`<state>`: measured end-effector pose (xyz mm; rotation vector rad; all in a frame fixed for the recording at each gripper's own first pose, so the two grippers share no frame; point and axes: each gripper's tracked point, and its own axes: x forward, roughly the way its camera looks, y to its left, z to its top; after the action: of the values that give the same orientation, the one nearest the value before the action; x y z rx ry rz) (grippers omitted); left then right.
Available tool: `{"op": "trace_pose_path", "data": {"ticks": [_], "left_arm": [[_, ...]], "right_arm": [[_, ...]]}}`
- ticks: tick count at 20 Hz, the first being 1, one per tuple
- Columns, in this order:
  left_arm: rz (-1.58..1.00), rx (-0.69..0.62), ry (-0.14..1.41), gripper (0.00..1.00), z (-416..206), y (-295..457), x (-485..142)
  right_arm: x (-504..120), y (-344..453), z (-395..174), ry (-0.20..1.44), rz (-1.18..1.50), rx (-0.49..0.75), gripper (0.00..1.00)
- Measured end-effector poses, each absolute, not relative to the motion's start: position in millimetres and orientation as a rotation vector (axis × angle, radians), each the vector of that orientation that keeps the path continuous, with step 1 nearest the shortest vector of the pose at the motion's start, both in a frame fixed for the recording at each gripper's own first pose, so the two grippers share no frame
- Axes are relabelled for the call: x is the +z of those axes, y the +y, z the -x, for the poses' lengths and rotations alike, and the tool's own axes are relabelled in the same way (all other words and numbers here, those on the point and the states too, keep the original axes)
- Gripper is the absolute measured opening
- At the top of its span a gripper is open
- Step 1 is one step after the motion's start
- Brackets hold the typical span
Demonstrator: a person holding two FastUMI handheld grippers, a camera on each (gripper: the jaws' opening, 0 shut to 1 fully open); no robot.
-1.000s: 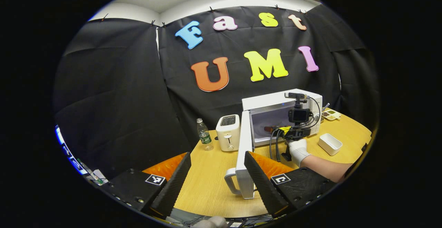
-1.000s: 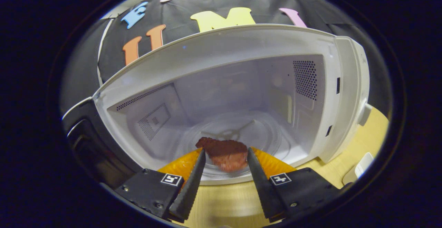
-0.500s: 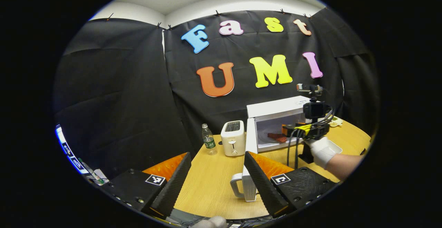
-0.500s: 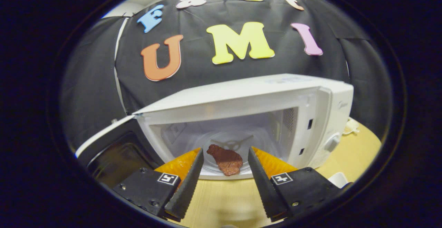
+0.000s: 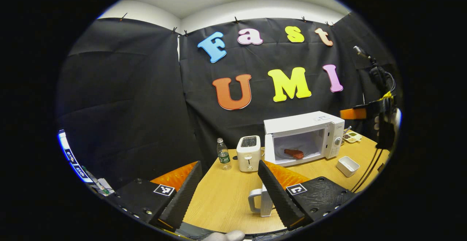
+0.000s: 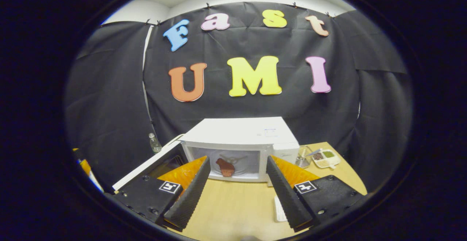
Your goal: Open the microwave oven with the left hand, put the food in, and close the microwave oven.
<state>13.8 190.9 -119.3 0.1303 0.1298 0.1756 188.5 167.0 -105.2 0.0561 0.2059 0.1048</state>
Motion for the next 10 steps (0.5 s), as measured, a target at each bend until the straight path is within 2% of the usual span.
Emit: {"op": "trace_pose_path", "data": {"ticks": [4,8,9,10], "left_arm": [[-0.139,0.145,0.101,0.95,-16.8,187.3,-118.6],[-0.143,0.121,0.097,0.69,-22.2,179.4,-124.8],[-0.13,0.104,0.097,0.56,-23.6,177.0,-127.8],[-0.115,0.102,0.106,0.38,-23.7,177.4,-133.1]], "right_arm": [[-85.9,119.6,-135.1,0.218,-0.057,0.028,0.99],[-80.3,92.9,-95.8,0.227,-0.105,-0.022,0.99],[-83.5,87.2,-88.0,0.236,-0.113,-0.034,1.0],[-85.2,83.6,-80.2,0.247,-0.122,-0.043,1.0]]}}
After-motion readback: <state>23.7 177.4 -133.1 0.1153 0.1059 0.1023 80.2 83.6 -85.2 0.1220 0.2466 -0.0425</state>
